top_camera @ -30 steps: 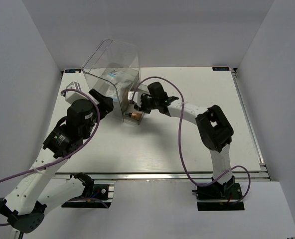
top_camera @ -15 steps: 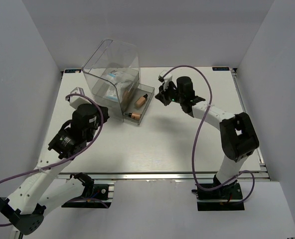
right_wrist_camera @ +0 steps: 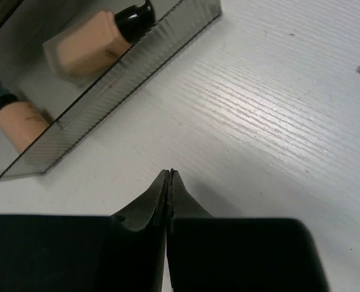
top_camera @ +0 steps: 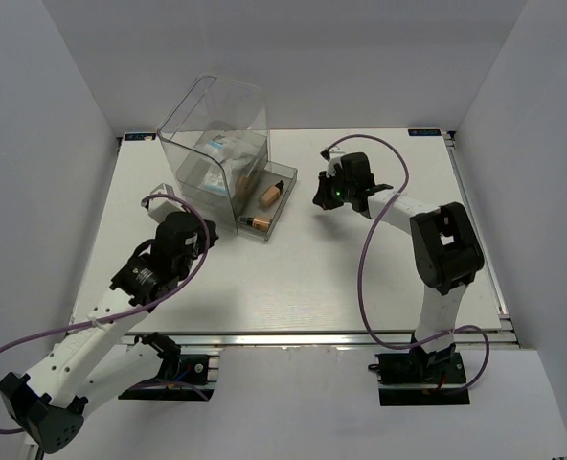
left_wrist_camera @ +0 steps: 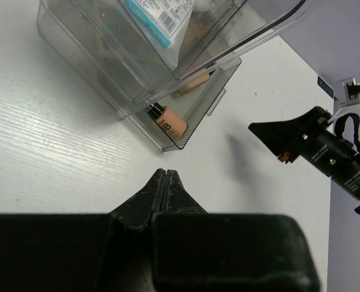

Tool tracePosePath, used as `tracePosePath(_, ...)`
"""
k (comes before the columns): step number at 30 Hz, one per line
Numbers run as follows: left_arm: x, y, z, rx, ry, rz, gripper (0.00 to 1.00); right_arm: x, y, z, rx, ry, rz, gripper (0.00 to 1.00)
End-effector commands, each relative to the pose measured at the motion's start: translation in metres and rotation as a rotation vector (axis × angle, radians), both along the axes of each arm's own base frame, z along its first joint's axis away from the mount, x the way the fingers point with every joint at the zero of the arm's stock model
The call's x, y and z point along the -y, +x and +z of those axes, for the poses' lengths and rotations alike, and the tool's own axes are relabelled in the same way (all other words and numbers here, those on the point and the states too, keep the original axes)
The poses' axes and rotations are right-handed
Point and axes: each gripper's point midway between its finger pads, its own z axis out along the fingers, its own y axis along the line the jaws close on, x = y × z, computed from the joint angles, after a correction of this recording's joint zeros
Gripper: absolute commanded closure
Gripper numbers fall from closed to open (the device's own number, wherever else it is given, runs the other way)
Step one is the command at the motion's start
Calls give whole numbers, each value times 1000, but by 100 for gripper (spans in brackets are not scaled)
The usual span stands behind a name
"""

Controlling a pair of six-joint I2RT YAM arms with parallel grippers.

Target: Organize the makeup

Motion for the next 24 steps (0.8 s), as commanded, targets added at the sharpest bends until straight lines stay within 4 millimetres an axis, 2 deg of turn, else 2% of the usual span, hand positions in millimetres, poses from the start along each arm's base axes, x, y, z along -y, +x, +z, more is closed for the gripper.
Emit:
tracePosePath(1,3,1,6,25,-50,-2,92,0,23,14,-36,51,-152,100)
tracePosePath(5,2,-3,1,16,-62,0,92,-10,29,5,-119,100,-233,100)
tracePosePath(6,1,-4,-3,10,-64,3,92,-15,32,8,-122,102,-241,100)
tracePosePath(8,0,-6,-4,7,-74,11,91,-21,33,0,-163,118,-261,100)
tracePosePath(14,-3,-7,-7,-11,-74,29,91,-52,42,-8,-196,143,-264,100)
tracePosePath(18,-2,-6,-8,-29,-61,33,91,-81,44,-14,-217,167,-249,100)
tracePosePath(19,-3,-5,-8,-34,-59,37,91,-83,40,-27,-255,149,-251,100)
tracePosePath(20,-2,-5,-7,-34,-60,35,91,-92,43,-20,-252,171,-233,100)
tracePosePath(22,-2,-5,-8,-44,-56,38,91,-107,40,-30,-283,183,-214,100)
tracePosePath(23,-3,-5,-8,-47,-54,41,91,-120,41,-20,-275,213,-182,100)
tracePosePath(24,-2,-4,-8,-52,-53,41,91,-125,42,-25,-285,223,-166,100)
